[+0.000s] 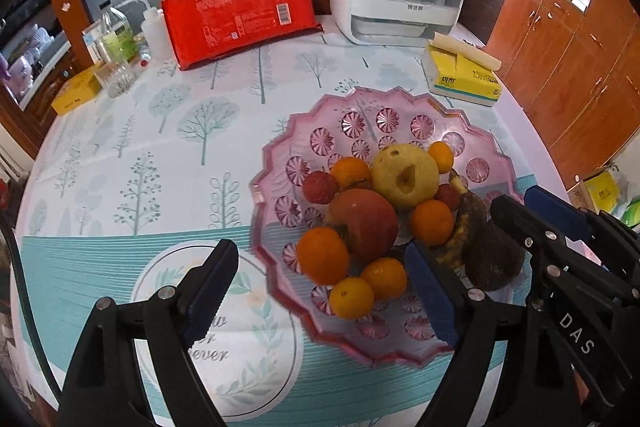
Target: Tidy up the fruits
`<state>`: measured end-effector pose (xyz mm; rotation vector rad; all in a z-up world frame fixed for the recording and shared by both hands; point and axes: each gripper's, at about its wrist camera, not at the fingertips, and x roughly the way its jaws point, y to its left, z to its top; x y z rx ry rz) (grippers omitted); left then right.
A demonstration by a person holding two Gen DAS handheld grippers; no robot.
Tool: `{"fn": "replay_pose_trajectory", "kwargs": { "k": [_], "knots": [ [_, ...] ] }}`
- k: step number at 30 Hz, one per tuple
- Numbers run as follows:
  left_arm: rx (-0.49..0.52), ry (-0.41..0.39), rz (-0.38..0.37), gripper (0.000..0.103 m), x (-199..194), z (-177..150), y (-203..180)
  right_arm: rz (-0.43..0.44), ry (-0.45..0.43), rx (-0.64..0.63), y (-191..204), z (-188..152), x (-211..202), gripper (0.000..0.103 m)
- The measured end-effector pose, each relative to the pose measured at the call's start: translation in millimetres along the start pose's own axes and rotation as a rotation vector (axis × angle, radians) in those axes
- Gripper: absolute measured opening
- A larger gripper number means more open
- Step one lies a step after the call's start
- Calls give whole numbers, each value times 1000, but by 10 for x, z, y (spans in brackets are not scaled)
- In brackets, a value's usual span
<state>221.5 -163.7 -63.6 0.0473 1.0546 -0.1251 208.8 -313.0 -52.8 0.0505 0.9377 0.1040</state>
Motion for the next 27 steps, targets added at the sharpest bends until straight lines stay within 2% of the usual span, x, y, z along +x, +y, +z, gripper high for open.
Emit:
{"fn": "replay_pose_trajectory", "kwargs": {
  "k": [8,12,22,27],
  "knots": [
    [-6,-49,1,85,-369,-196,120,12,-26,9,173,-175,-270,38],
    [-3,-66,2,85,-557,-332,216,10,-34,17,272,-313,-424,42],
    [33,-81,35,86,-1156,-799,463,6,-25,1,679,-740,-903,43],
    [48,-110,59,86,-1477,-985,577,-14,-42,-47,907,-958,-1246,58]
  ]
}}
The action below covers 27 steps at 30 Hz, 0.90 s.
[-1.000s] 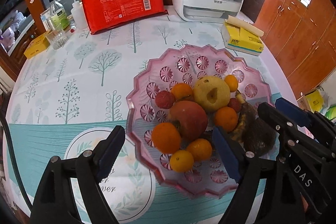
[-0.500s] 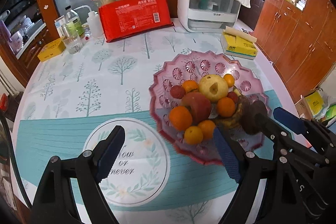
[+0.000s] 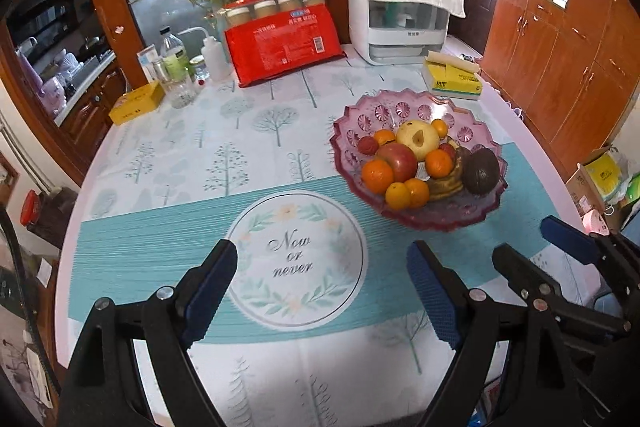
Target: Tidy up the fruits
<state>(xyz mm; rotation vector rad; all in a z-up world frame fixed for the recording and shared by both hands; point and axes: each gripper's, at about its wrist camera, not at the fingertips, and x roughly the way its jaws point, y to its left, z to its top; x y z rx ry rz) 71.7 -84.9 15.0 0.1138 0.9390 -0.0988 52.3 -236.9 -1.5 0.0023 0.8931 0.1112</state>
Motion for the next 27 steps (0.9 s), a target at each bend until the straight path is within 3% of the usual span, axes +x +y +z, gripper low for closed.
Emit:
{"fn": "replay_pose_trajectory", "kwargs": {
  "k": [13,27],
  "knots": [
    [-94,0,-1,92,-433,-266,274,-11,-62,80,204,-86,-645,70],
    [-126,-2,31,92,-481,-270,330,-34,-64,71,321,-114,-730,73]
  ]
}}
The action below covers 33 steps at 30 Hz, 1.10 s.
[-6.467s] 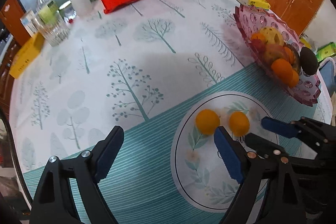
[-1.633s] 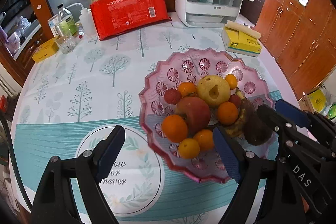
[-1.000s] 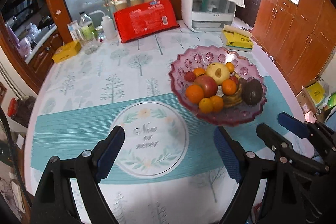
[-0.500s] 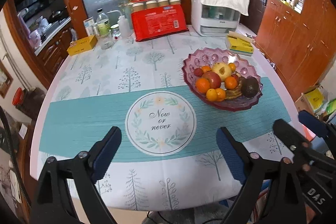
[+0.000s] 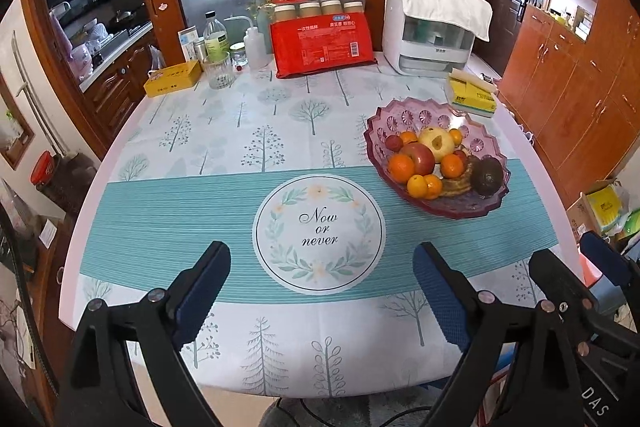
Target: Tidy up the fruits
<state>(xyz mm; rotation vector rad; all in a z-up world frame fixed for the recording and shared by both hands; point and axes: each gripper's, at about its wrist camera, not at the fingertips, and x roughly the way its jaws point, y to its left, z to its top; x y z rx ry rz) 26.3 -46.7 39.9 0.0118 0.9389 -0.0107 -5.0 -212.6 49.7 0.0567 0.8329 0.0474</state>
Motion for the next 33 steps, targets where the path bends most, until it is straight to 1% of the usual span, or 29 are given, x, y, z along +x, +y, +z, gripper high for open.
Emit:
{"fn": "replay_pose_trajectory", "kwargs": {
  "k": [33],
  "knots": [
    [17,8,-5,92,19,26,-51,-1,5,-3,11,5,9,73]
  ]
}}
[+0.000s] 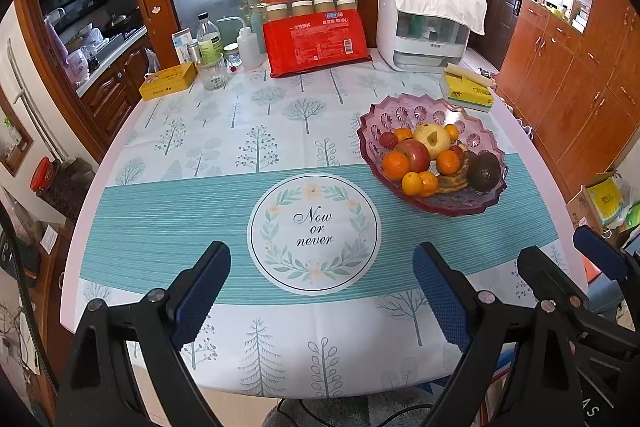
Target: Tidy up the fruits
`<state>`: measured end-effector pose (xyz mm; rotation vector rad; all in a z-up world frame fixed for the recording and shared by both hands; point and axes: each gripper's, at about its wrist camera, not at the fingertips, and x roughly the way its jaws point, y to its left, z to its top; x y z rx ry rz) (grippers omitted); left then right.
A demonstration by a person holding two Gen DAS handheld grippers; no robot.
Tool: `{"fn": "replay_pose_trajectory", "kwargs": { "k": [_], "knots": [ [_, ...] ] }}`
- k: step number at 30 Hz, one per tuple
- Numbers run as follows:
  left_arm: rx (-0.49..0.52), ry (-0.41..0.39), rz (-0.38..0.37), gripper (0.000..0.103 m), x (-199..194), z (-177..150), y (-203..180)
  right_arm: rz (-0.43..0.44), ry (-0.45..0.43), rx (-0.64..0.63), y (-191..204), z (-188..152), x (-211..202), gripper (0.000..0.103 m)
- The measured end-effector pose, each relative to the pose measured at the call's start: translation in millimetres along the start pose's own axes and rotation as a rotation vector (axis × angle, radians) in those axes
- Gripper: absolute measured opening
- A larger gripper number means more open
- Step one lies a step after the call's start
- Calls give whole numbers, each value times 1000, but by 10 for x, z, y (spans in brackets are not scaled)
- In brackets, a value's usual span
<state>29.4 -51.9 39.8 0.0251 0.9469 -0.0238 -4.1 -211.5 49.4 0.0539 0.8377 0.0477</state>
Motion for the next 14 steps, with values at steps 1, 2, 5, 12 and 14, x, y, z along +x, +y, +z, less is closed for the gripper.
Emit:
{"fn": "replay_pose_trajectory", "kwargs": {
  "k": [1,2,5,12,14],
  "knots": [
    [-1,1,1,92,2,0,-2,-1,0,0,1,2,-1,73],
    [1,0,0,92,4,-5,1,-1,0,0,2,2,-1,73],
    [1,1,0,92,8,-4,5,0,1,1,2,-5,4,73],
    [-7,12,4,92,47,-35,44,6,10,-4,-5,-57,16,73],
    [-9,16,9,92,59,-33,50,9,12,-6,-18,-68,26,73]
  ]
}}
